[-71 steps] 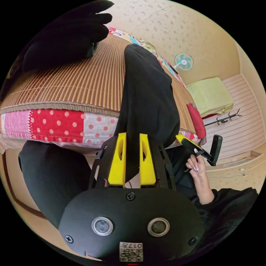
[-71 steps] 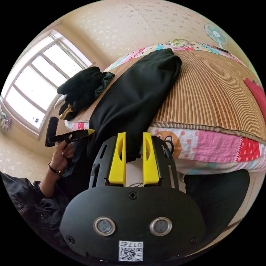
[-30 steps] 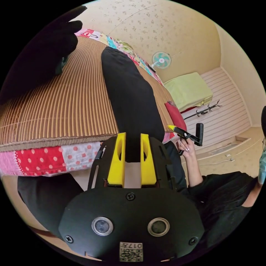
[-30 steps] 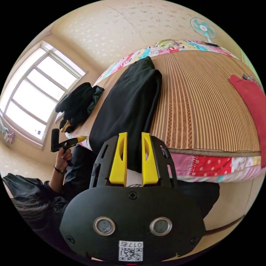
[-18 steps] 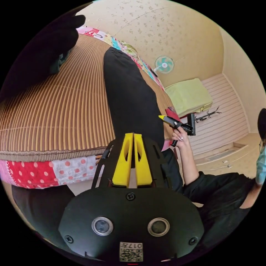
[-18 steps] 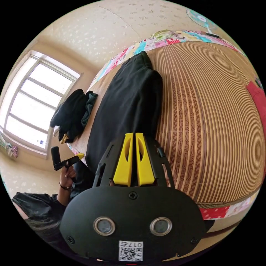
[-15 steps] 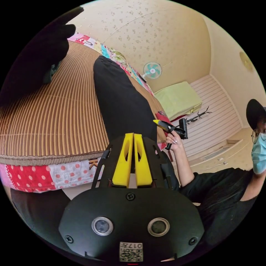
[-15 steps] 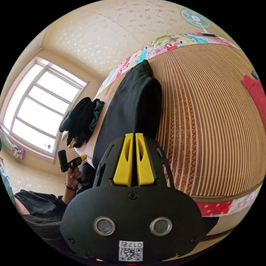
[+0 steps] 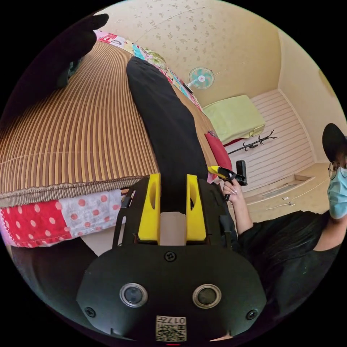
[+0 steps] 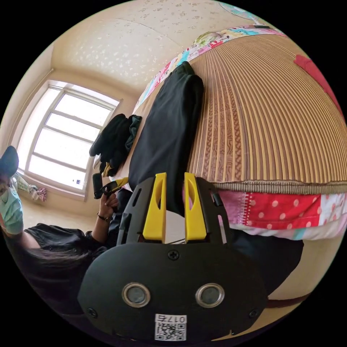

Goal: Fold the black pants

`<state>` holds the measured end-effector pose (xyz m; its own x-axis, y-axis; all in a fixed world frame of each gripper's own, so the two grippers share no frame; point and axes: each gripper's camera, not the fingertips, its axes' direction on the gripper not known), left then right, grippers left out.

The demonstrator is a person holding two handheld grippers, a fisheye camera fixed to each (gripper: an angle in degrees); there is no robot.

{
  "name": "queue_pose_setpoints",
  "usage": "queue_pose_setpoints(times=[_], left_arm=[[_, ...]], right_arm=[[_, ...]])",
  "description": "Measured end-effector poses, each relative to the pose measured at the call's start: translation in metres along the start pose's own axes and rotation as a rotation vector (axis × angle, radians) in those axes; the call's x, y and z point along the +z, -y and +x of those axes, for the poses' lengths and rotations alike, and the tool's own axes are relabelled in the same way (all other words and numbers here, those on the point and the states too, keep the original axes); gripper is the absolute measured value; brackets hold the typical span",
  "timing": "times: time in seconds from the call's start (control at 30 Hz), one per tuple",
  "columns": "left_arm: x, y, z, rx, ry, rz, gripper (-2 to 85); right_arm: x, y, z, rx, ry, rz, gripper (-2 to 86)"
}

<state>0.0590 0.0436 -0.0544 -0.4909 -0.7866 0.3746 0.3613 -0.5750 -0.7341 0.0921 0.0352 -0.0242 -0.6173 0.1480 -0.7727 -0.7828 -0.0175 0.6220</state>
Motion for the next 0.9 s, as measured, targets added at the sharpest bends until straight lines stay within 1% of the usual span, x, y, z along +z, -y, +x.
queue_pose_setpoints(times=[0.07,0.2,0.3,0.33,0.4,0.43,0.5,0.57,0.6,0.7,0.73,0.77,0.8,0.9], left_arm=[[0.008,-0.002,-0.001,0.038,0.015,-0.06,11.3],[0.006,-0.003,-0.005,0.049,0.0,-0.009,11.0],[0.006,0.0,-0.013,0.025,0.022,-0.026,8.5],[0.006,0.0,-0.015,0.022,-0.007,-0.021,7.7],[0.01,-0.001,-0.018,-0.006,-0.032,-0.021,6.2],[0.013,-0.001,-0.019,-0.022,-0.012,-0.043,4.0],[0.01,-0.001,-0.012,0.027,-0.012,-0.078,3.2],[0.005,-0.005,-0.003,0.112,-0.005,-0.151,3.2],[0.004,-0.006,-0.003,0.111,-0.001,-0.157,3.4],[-0.004,-0.01,-0.019,0.044,-0.053,-0.085,7.5],[-0.006,-0.009,-0.028,0.01,-0.115,-0.048,10.5],[-0.006,-0.006,-0.036,-0.01,-0.165,-0.039,10.8],[-0.005,-0.005,-0.038,-0.016,-0.173,-0.039,11.0],[-0.001,-0.003,-0.037,-0.022,-0.128,-0.064,8.0]], right_arm=[[-0.001,-0.014,0.016,-0.004,0.056,-0.04,8.3],[-0.002,-0.02,0.027,-0.046,0.119,-0.044,10.1],[0.004,-0.012,0.035,-0.051,0.193,-0.04,10.3],[0.011,-0.008,0.038,-0.044,0.229,-0.056,9.9],[0.018,-0.005,0.04,-0.027,0.188,-0.074,7.7],[0.017,-0.007,0.04,-0.035,0.137,-0.08,6.1],[0.014,-0.01,0.036,-0.074,0.148,-0.113,4.9],[0.007,-0.016,0.027,-0.155,0.117,-0.182,4.7],[0.006,-0.018,0.027,-0.166,0.108,-0.192,4.7],[0.004,-0.02,0.049,-0.08,0.158,-0.154,6.6],[0.005,-0.018,0.061,-0.034,0.221,-0.128,7.7],[0.008,-0.015,0.069,-0.018,0.282,-0.13,8.5],[0.009,-0.013,0.07,-0.017,0.289,-0.131,8.2],[0.019,-0.012,0.067,-0.034,0.198,-0.154,5.6]])
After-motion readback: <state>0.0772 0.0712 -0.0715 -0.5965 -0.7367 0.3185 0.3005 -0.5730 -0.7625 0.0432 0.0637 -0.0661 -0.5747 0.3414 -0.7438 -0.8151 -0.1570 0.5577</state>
